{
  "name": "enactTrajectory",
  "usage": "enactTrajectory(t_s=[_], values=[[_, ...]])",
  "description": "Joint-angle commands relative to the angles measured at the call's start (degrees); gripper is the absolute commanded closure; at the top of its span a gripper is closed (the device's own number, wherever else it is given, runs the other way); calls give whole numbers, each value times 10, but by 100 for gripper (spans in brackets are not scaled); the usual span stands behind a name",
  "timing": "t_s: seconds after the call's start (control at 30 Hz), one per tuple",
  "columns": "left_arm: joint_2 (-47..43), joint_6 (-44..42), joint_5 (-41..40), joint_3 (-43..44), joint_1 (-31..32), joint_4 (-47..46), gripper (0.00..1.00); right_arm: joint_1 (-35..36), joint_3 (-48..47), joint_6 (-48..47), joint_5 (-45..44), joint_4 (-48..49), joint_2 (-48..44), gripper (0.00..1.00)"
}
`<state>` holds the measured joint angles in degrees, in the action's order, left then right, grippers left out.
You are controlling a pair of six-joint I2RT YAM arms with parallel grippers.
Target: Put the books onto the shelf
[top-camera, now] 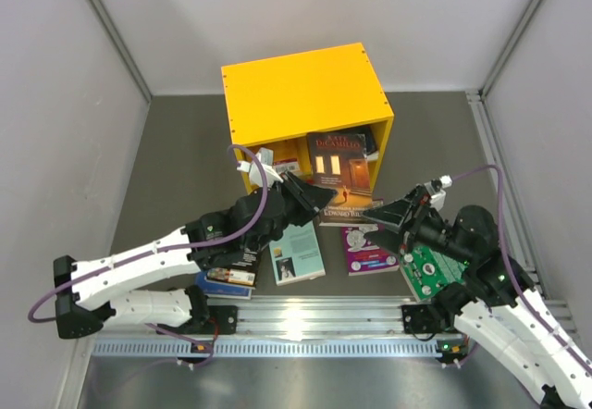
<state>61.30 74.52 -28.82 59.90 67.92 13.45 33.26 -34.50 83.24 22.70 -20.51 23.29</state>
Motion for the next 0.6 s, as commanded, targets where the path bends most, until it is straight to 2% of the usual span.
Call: enactTrajectory(t_s=[0.0, 0.37, 0.57], values=[[1, 36, -54, 6, -13, -64, 100, 2, -1, 13, 16, 33, 6, 0], [6, 134, -19, -51, -12, -84, 100, 2, 22, 38, -8, 42, -5, 1], [17, 164, -13, -58, -11, -88, 100, 1, 27, 39, -32, 46, 1, 18]])
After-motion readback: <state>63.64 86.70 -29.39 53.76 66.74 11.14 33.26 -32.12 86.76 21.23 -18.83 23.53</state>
